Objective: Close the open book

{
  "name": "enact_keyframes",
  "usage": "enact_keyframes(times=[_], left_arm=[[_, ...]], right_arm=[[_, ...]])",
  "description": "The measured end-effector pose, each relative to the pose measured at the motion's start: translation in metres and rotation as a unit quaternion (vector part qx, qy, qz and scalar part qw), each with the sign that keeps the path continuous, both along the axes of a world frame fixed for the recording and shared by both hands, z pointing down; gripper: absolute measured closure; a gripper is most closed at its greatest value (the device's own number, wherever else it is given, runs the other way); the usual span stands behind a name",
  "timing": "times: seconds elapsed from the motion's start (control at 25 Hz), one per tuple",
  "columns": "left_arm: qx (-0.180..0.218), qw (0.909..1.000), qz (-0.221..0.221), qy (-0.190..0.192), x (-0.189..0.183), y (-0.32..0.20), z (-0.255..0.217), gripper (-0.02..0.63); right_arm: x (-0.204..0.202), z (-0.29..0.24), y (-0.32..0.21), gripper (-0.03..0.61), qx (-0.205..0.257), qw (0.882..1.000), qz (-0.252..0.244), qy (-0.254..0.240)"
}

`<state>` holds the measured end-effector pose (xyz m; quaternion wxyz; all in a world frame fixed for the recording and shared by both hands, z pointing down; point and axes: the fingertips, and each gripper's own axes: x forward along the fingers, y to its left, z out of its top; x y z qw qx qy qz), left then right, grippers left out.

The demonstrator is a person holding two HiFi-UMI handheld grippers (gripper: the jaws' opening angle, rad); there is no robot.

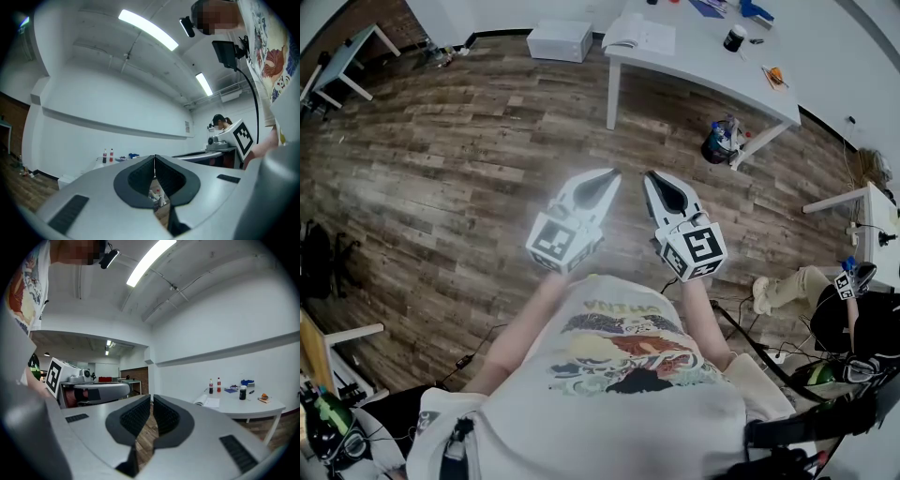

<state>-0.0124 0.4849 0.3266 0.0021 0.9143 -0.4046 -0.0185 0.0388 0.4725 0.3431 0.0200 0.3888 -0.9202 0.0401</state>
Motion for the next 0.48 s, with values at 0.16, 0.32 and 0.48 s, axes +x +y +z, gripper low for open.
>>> enact_keyframes(times=[0.16,0.32,0.48], left_arm=[[-0.003,1.0000,0.002,-0.001,-0.008,0.003,0.000,0.601],[-0.007,1.0000,0.006,-0.003,-0.017,0.002,0.002,0.601],[-0.007,0.9999,0.014,-0.006,-0.027,0.007,0.008,0.601]], right_arm=[[-0.008,0.002,0.000,0.551,-0.002,1.000,0.001,0.001],[-0.018,0.003,-0.003,0.551,-0.003,1.000,0.003,0.003],[-0.030,0.006,0.000,0.551,0.001,1.000,0.010,0.005]])
